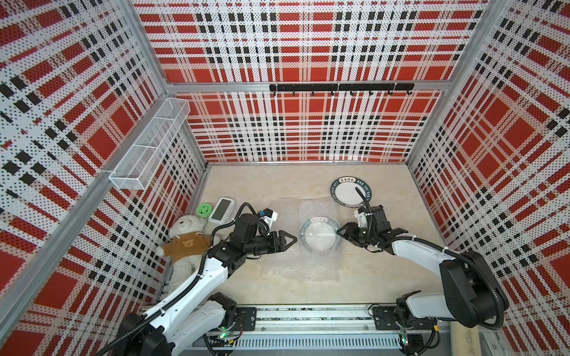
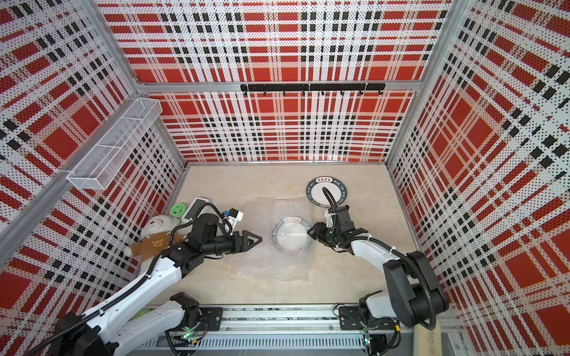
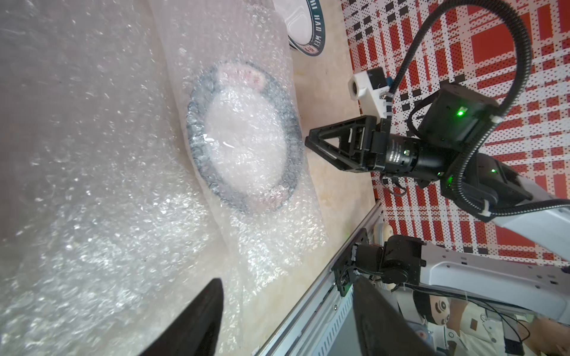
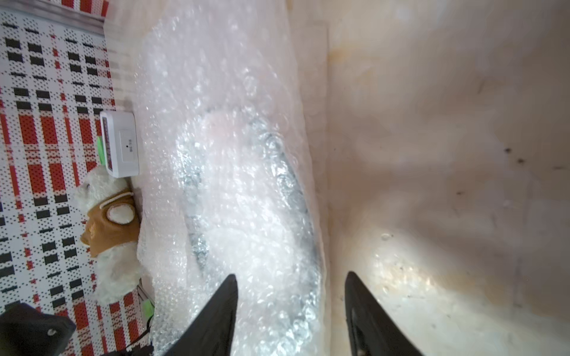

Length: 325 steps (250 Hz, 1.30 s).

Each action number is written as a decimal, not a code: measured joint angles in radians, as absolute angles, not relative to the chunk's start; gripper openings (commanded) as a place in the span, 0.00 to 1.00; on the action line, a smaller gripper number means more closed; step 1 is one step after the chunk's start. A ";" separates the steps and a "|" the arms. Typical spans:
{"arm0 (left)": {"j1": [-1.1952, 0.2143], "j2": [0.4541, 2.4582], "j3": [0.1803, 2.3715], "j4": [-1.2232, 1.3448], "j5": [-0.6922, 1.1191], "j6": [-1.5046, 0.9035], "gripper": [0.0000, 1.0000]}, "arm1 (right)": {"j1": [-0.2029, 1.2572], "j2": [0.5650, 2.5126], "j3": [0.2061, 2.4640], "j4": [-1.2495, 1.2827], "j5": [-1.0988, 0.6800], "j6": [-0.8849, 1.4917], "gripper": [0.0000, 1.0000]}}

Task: Unpack dinner plates from bubble wrap
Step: Place the bubble wrap at the center of the board, then unwrap the bubble wrap.

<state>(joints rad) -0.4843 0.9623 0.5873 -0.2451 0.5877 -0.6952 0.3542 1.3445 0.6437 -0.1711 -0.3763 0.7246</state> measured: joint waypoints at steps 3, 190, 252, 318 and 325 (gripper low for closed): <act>-0.485 0.965 0.587 -0.241 0.588 -0.696 0.54 | 0.355 1.336 0.652 -0.185 -0.369 0.720 0.64; -0.640 1.370 0.524 -0.003 0.516 -0.801 0.07 | 0.839 1.605 1.050 -0.539 -0.073 0.545 0.66; -0.666 1.472 0.498 0.105 0.507 -0.835 0.03 | 0.852 1.673 1.081 -0.545 -0.035 0.544 0.61; -0.668 1.486 0.450 0.151 0.484 -0.862 0.02 | 0.852 1.743 1.086 -0.542 -0.018 0.547 0.39; -0.668 1.479 0.447 0.155 0.485 -0.868 0.03 | 0.852 1.744 1.086 -0.542 -0.017 0.544 0.36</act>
